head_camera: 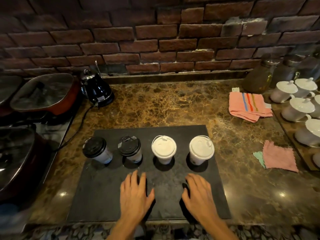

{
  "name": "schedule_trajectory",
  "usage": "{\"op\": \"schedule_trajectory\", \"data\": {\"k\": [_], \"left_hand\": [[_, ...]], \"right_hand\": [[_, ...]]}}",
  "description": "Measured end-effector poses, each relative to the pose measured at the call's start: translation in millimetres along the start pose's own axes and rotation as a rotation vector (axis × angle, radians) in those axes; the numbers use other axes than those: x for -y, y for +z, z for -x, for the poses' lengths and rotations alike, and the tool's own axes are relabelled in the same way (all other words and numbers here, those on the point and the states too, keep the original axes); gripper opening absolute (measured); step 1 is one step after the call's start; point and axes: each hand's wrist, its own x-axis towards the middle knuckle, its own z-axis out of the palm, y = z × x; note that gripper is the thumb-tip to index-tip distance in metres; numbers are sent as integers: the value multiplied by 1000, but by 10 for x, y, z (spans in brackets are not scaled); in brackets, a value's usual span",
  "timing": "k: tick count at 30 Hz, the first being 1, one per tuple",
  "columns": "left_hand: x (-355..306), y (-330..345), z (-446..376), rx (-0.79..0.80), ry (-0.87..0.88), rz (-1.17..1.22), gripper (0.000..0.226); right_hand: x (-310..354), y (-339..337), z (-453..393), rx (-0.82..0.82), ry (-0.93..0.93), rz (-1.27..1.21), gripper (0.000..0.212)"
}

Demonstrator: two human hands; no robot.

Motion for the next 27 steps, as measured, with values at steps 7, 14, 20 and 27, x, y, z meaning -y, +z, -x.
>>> {"op": "schedule_trajectory", "data": {"k": [7, 14, 20, 27], "left_hand": [[896, 22, 10, -94, -22, 32, 69], [1721, 111, -33, -133, -50, 49, 76], [2113, 148, -142, -123, -286, 274, 86], [2208, -10, -495, -162, -296, 505, 97]], "right_hand": [[933, 342, -84, 37, -92, 90, 39], [1743, 620, -229, 72, -108, 130, 50], [2101, 809, -346, 88, -114, 83, 58], [2328, 827, -541, -57, 276, -368, 58]]}}
